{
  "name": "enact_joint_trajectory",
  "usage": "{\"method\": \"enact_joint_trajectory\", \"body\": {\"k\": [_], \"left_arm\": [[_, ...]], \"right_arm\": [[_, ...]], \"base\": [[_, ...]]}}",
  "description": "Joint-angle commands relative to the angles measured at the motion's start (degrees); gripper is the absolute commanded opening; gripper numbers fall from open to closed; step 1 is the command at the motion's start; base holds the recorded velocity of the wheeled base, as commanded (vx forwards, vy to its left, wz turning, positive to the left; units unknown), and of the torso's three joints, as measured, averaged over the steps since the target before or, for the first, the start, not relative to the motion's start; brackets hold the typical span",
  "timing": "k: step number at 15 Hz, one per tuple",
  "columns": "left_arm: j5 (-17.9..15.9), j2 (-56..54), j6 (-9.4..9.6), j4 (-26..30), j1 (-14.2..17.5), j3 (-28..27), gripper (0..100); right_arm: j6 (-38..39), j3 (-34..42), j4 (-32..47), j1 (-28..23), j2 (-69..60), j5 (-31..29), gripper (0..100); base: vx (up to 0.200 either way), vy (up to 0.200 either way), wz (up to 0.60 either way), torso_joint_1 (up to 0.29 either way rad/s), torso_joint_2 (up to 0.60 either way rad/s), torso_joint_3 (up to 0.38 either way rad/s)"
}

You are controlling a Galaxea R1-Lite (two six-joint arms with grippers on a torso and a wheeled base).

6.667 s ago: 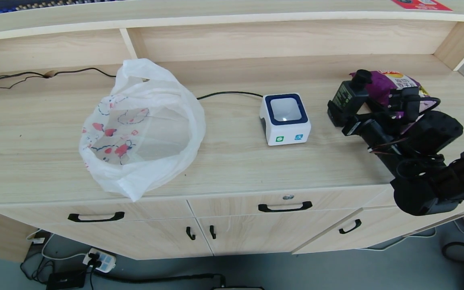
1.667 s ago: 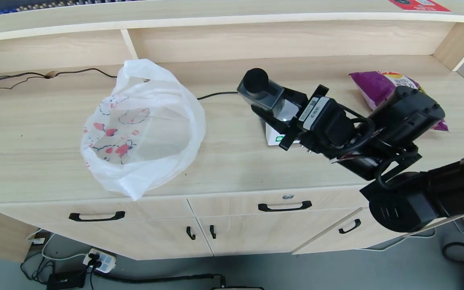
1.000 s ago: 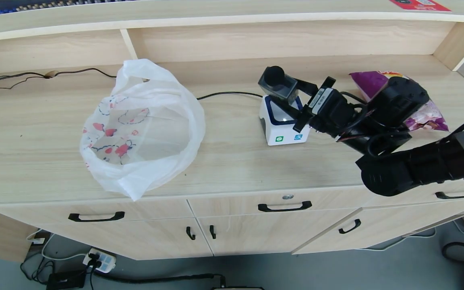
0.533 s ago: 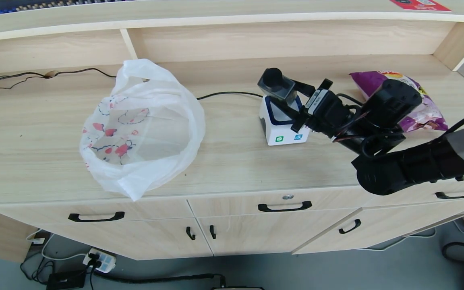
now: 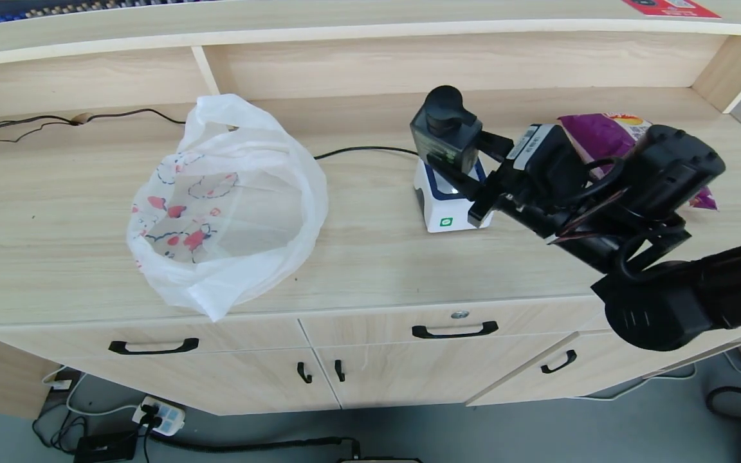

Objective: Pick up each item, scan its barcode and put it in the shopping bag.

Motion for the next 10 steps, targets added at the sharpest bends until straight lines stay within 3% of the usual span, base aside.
{"method": "enact_joint_trajectory", "body": {"k": [1,4,10], "left_arm": [[0.02,-0.02,-0.09,0.16,-0.09,0.0,100],[0.02,-0.02,-0.09,0.33,-0.09,0.0,100],[0.11,-0.02,-1.14,0.68,-0.09,0.0,100]], "right_arm": [[5.82,9.74,0.07,6.16,-10.81,-6.8,0],[14.09,12.64,2.0,9.24,-17.14,-14.27,0],[29.99,14.66,6.13,10.47,-22.24,-15.23,0]], "base": [[0.0,0.0,0.0,0.0,0.0,0.0],[0.0,0.0,0.0,0.0,0.0,0.0],[0.0,0.0,0.0,0.0,0.0,0.0]]}}
